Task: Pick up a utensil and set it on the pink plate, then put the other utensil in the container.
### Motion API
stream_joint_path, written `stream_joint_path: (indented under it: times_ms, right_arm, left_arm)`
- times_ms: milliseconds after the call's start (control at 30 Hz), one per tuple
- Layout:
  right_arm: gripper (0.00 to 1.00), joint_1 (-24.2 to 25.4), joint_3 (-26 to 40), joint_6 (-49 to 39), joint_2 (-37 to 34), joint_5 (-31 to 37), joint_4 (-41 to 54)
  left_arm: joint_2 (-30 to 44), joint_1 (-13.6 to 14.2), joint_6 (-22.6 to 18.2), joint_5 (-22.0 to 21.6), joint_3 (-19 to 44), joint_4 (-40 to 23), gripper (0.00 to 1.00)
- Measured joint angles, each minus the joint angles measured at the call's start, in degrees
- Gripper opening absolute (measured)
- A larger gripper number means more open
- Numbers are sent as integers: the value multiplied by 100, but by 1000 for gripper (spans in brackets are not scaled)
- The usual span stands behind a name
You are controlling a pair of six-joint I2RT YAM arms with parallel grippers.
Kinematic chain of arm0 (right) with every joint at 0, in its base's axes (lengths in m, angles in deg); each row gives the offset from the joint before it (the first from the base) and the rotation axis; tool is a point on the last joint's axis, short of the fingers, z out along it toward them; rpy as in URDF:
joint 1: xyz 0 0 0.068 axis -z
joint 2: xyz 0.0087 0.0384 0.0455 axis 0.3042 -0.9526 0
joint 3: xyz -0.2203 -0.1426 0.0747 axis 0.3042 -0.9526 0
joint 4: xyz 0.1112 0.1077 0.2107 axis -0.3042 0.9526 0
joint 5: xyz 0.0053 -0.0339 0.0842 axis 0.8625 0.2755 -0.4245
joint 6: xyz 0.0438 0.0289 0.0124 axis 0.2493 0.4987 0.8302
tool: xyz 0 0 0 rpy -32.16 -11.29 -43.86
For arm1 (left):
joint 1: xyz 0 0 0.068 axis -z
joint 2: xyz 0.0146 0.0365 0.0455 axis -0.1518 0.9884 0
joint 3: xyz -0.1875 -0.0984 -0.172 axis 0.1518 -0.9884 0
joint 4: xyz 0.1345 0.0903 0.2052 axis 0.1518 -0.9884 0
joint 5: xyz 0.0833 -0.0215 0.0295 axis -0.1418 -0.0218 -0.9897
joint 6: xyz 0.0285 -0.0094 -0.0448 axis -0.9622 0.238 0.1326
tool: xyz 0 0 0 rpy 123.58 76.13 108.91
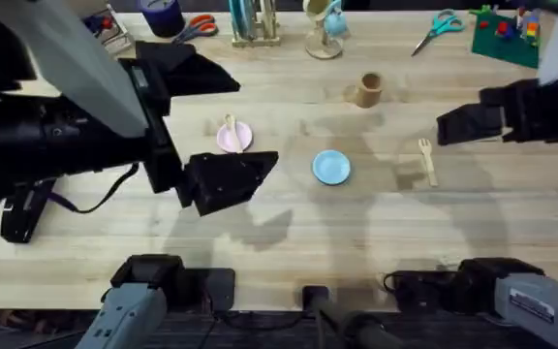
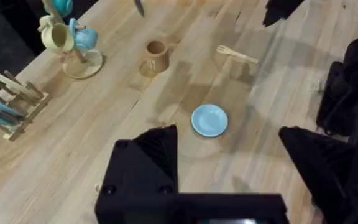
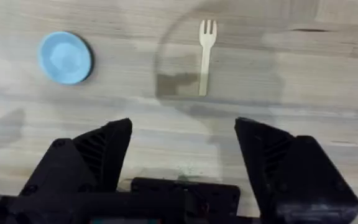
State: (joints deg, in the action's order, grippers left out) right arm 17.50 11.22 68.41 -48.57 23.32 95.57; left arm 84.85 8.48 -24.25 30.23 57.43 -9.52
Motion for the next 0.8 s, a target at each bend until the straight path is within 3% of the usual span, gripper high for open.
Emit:
stream_joint_path:
  times_ms: [800]
  right_arm:
    - [995,6,-1370,-80,-1294,239,-1472]
  left_arm:
    - [37,0,-47,4,0,0,991]
